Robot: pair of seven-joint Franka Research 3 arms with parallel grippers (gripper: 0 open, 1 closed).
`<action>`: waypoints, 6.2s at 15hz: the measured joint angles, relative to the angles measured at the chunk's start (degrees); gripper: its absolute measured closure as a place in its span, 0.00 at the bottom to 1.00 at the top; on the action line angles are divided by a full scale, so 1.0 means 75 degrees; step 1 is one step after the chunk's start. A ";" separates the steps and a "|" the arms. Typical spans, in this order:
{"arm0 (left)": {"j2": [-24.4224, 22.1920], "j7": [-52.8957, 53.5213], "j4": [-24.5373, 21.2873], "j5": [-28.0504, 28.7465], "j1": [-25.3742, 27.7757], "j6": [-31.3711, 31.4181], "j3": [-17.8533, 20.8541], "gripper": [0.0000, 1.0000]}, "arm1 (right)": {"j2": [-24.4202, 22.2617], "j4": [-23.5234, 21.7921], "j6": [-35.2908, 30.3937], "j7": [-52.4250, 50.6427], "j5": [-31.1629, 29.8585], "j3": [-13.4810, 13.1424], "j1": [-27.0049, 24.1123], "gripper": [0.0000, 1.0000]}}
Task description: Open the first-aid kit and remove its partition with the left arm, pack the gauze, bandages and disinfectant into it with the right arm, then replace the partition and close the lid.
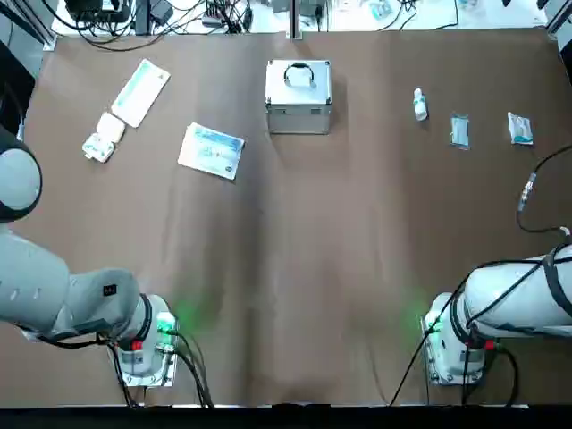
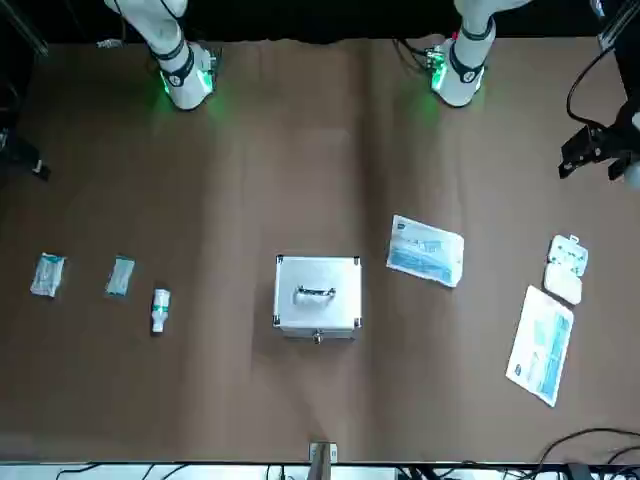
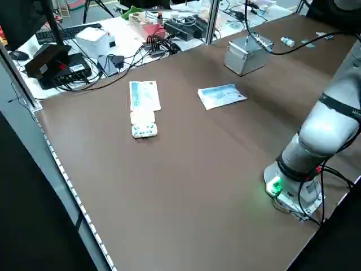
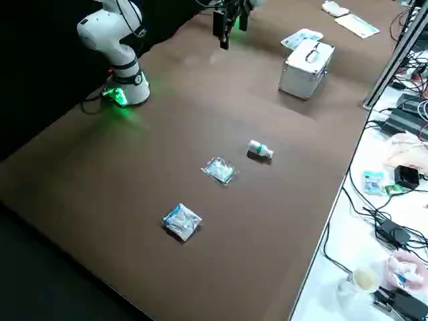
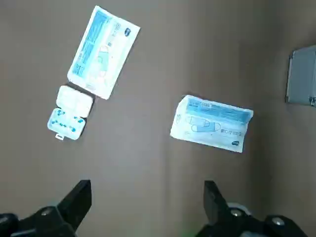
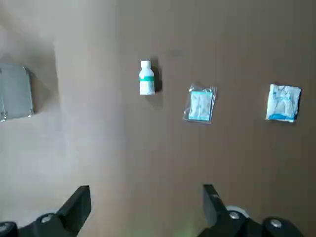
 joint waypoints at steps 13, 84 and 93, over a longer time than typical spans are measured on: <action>0.0056 0.0034 -0.0002 0.0021 0.0009 -0.0003 0.0081 0.00 | 0.0396 -0.0312 -0.0158 0.0011 0.0257 0.0032 0.0155 0.00; 0.5088 -1.6435 0.0752 -0.0228 -0.5180 0.6996 -0.0126 0.00 | 0.7141 0.2471 0.5762 0.8879 0.3366 0.0795 0.3434 0.28; 0.5214 -1.6291 0.0754 -0.0192 -0.5181 0.7161 -0.0113 0.00 | 0.7223 0.2657 0.5540 0.8878 0.3371 0.0801 0.3404 0.30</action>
